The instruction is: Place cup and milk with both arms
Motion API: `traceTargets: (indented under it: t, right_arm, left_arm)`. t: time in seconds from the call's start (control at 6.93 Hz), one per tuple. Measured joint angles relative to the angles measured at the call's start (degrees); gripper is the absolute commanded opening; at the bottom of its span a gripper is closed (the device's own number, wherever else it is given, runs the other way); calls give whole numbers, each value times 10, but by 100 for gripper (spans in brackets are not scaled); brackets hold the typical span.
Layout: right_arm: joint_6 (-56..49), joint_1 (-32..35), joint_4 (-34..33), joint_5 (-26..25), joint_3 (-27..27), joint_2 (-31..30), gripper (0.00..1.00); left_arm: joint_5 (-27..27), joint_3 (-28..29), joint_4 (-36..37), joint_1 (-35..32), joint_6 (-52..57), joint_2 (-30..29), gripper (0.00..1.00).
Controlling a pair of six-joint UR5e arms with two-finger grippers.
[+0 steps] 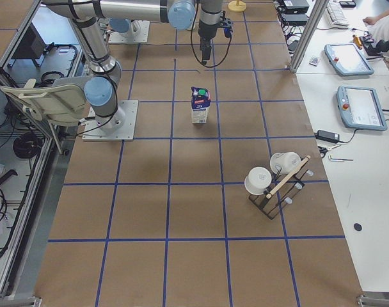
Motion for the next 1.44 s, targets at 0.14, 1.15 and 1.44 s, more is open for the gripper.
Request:
traceTargets:
  t: [0.14,1.15,1.44]
  right_arm:
    - [-4,-3,-8,-15,1,5,100]
    - [-87,-52,-109,-60,71,36,94]
    - [-112,-78,-120,-59,93,43,100]
  left_arm:
    - [1,-20,-1,10,2,-5,100]
    - [81,-308,205,119,78,-43,82]
    - [84,-321,232,121,85,-52,7]
